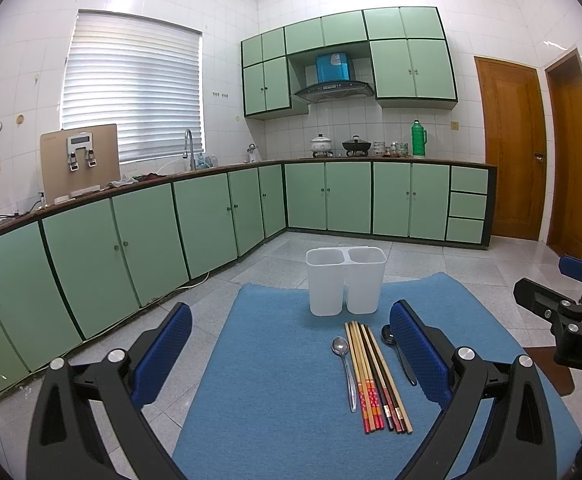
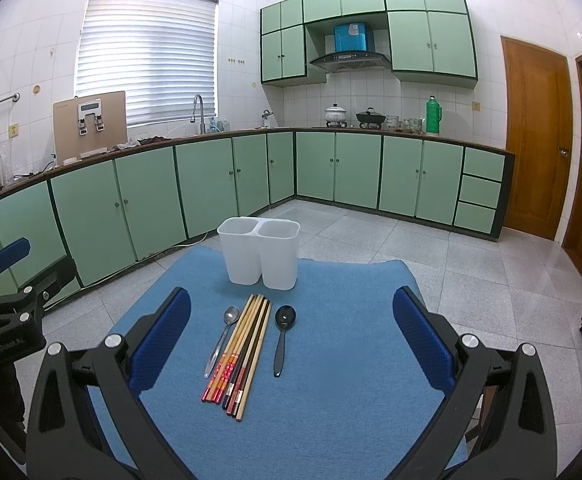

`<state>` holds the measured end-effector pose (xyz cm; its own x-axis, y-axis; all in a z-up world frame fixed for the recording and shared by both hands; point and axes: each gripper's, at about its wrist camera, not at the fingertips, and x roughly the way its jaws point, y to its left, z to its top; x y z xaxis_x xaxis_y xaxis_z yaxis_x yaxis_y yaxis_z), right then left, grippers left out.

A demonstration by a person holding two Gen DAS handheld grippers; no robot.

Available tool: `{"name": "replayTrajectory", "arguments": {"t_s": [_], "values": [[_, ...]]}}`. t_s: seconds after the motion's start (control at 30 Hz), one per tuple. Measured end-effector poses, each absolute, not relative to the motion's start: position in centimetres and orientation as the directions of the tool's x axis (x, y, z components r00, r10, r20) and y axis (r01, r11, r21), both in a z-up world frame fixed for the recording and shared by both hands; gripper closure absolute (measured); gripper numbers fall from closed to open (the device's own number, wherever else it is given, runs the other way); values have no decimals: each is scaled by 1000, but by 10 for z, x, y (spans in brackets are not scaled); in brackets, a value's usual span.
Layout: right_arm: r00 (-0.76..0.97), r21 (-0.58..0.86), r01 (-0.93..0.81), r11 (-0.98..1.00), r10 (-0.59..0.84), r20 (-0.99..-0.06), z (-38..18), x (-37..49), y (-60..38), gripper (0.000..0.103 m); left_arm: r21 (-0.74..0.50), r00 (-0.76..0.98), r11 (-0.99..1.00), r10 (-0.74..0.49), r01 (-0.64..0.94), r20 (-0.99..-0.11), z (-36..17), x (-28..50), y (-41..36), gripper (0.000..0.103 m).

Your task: Organize utensils

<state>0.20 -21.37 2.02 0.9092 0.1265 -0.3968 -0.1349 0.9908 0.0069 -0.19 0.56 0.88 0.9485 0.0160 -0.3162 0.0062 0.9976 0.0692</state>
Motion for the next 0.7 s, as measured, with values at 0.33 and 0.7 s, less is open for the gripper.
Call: {"name": "replayTrajectory", "arguments": {"t_s": [0.33, 0.7], "values": [[903, 8, -129, 992, 120, -413, 11, 7, -211, 5, 69, 945, 998, 20, 3, -325, 1, 7, 7, 6], [885, 14, -115, 993, 109, -453, -1, 22, -211, 5, 73, 936, 997, 22, 4, -351, -10, 21, 5, 6]]}}
